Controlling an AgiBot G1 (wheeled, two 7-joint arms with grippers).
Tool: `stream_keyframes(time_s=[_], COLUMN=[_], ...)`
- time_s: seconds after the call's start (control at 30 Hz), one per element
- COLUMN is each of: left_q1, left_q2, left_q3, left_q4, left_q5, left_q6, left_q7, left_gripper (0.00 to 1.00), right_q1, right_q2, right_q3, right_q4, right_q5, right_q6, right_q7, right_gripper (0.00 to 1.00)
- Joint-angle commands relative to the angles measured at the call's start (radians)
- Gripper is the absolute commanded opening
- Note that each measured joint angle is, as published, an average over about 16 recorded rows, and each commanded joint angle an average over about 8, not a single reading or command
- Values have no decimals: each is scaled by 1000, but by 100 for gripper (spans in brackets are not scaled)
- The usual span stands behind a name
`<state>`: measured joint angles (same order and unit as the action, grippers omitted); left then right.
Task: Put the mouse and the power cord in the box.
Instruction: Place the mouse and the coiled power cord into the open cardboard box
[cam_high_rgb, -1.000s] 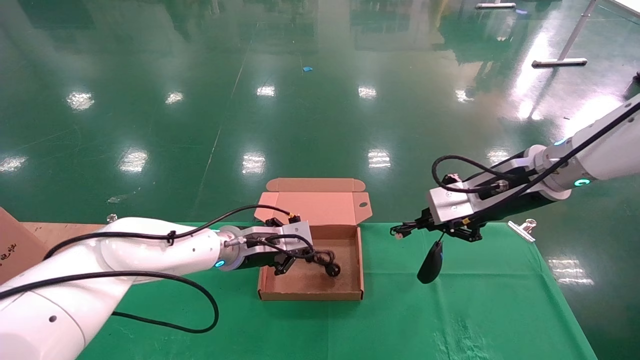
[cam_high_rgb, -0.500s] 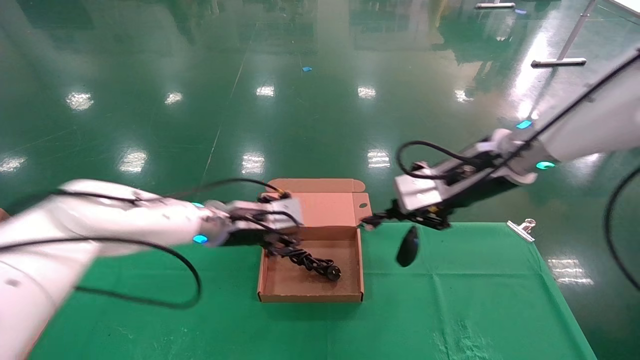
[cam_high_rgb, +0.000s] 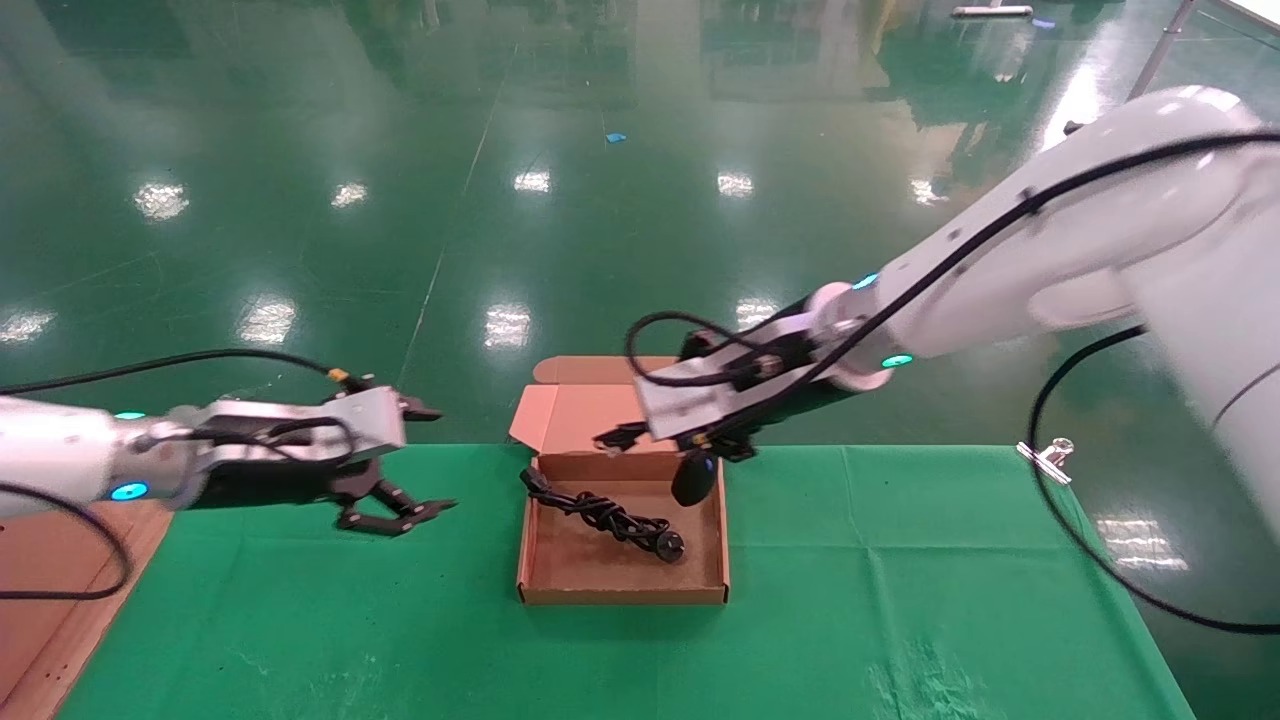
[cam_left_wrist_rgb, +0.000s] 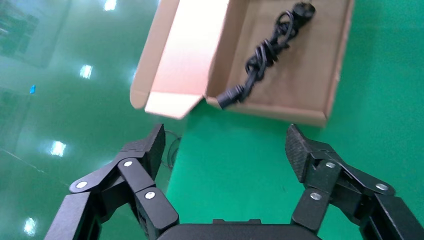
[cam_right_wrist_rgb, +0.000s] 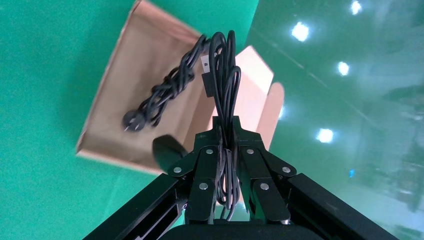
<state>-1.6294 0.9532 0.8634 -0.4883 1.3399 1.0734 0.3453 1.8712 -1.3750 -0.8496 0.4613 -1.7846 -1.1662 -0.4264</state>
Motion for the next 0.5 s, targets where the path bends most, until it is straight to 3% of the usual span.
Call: stream_keyframes(time_s=[0.03, 0.33, 0.5], left_q1=[10, 41, 54], left_q2=[-38, -125, -138], left_q3=[-5, -25, -37], left_q4=[-23, -37, -20], left_q5=[-10, -22, -40], left_q6=[22, -12, -16], left_q7=[8, 18, 34], left_gripper=[100, 100, 100], right_q1=[-28, -139, -182], right_q2=[-1, -1, 0], right_q3=[-34, -214, -294], right_q4=[57, 147, 153], right_q5=[21, 59, 102], right_q6=[33, 356, 446], right_q7=[41, 102, 124], right_gripper=[0, 0, 0])
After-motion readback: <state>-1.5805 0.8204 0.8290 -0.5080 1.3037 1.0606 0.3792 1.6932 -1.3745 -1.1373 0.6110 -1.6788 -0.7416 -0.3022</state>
